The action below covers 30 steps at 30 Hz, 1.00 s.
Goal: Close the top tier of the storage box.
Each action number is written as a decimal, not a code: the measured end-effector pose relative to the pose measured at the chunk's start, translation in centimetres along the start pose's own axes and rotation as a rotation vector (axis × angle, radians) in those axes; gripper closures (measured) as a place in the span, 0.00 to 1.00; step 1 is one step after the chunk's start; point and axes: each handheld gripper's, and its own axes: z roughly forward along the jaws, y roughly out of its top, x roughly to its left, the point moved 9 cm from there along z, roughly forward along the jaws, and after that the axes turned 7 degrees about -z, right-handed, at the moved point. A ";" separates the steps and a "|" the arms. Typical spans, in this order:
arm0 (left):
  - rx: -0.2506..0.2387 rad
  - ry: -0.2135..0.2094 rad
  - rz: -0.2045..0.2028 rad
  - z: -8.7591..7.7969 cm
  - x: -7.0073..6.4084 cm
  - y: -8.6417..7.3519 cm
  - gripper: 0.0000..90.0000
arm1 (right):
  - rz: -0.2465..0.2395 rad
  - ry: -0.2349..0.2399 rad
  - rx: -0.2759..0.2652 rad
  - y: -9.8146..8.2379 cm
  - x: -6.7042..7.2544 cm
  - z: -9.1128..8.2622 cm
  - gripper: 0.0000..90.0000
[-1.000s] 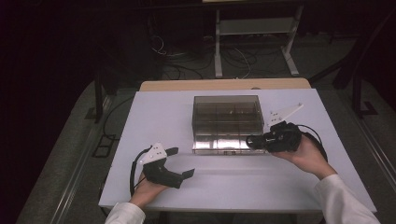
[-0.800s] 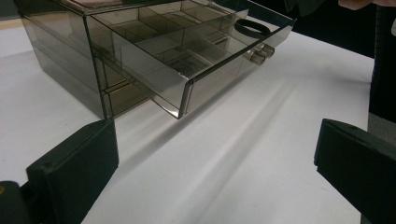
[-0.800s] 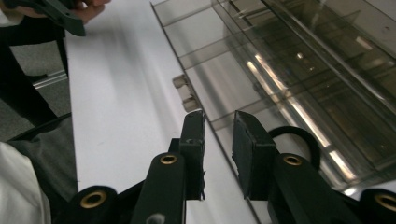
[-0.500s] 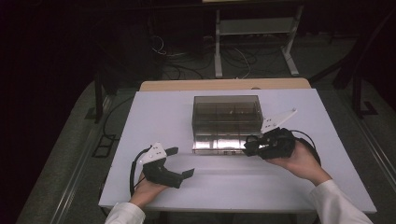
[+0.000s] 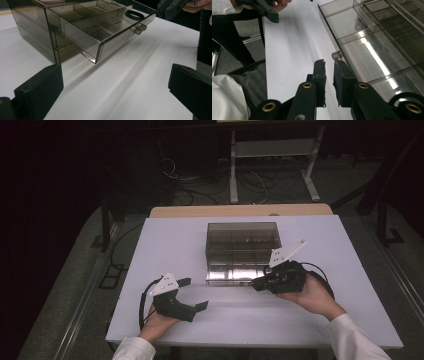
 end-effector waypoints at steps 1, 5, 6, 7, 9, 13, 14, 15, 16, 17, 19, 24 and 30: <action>0.000 0.000 0.000 0.0 0.0 0.0 0.00 | -0.001 0.001 0.000 0.0 0.0 0.1 0.89; 0.000 0.000 0.000 0.0 0.0 0.0 0.00 | -0.003 0.005 0.003 0.0 0.1 0.6 0.95; 0.001 -0.001 0.000 0.0 0.0 0.0 0.00 | -0.003 0.006 0.005 0.0 0.2 0.7 0.95; 0.001 0.000 0.000 0.0 0.0 0.0 0.00 | -0.005 0.007 0.006 0.0 0.2 0.8 0.97; 0.001 -0.001 -0.001 0.0 0.0 0.0 0.00 | -0.007 0.004 0.007 0.0 0.2 1.0 0.99; 0.002 -0.001 0.001 0.0 0.0 0.0 0.00 | -0.001 0.002 0.011 0.1 0.1 1.3 0.99; 0.002 -0.001 0.001 0.0 0.0 0.0 0.00 | 0.000 0.001 0.013 0.1 0.1 1.4 0.99; 0.001 -0.001 0.001 0.0 0.0 0.0 0.00 | 0.000 0.002 0.014 0.0 0.2 1.5 0.99; 0.001 -0.001 0.001 0.0 0.0 0.0 0.00 | 0.001 0.002 0.015 0.0 0.2 1.6 0.99; 0.001 -0.001 0.002 0.0 0.0 0.0 0.00 | 0.000 0.002 0.016 0.0 0.2 1.7 0.99; 0.000 -0.001 0.002 0.0 0.0 0.0 0.00 | 0.001 0.004 0.020 0.0 0.3 2.0 0.99; 0.000 -0.001 0.002 -0.1 0.0 0.0 0.00 | 0.002 0.002 0.028 0.0 0.3 2.6 0.99; -0.001 -0.002 0.002 -0.1 0.0 0.0 0.00 | 0.007 -0.001 0.042 -0.2 0.3 3.2 0.99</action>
